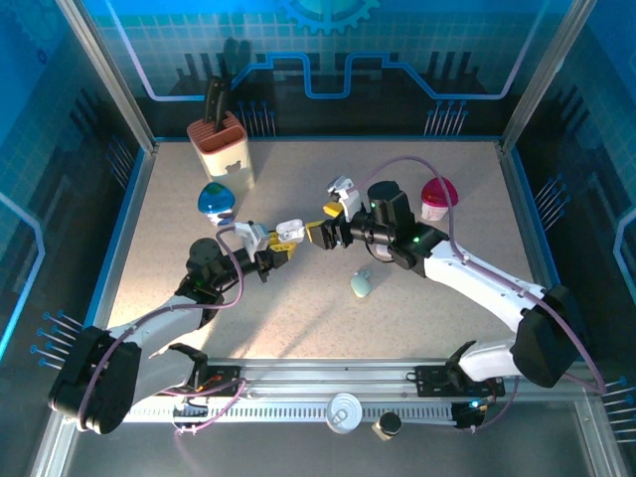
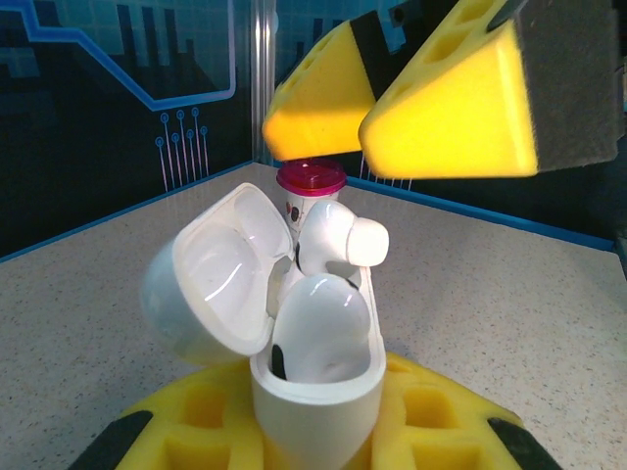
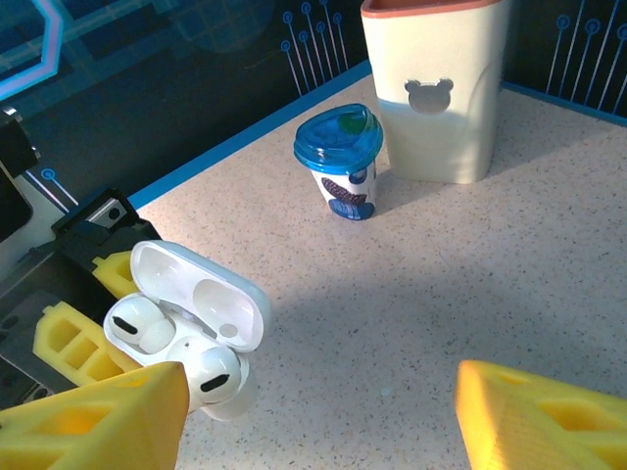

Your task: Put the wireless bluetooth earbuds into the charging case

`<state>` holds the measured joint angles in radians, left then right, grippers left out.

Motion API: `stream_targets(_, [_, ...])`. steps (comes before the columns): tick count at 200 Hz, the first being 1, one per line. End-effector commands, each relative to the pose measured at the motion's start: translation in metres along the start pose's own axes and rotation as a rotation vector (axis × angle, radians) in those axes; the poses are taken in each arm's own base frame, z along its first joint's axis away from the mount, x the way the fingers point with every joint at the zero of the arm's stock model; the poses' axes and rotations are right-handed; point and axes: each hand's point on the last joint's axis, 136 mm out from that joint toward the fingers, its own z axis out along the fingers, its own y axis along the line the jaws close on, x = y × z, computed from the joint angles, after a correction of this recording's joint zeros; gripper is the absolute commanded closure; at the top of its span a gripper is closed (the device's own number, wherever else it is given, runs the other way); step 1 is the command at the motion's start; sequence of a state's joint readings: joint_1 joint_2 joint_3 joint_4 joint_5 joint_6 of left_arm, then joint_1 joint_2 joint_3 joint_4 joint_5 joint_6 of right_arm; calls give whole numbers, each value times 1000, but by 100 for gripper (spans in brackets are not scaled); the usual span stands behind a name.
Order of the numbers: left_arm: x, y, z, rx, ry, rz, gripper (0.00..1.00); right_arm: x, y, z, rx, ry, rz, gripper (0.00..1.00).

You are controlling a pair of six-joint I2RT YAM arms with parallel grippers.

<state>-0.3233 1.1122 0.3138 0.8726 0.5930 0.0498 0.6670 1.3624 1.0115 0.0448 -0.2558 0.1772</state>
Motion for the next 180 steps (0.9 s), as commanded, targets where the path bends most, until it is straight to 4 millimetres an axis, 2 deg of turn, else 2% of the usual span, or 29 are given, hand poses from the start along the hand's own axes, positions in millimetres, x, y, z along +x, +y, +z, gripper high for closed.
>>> stream_targets(1, [-29,-6,1,36,-70,36,89,4,2,5,-23,15,-10,28])
stream_targets(128, [-28,-7,2,52,-74,15,89,6,13,22,-59,33,-24,28])
stream_targets(180, [-21,-3,2,28,-71,25,89,-11,16,2,-47,-31,-41,27])
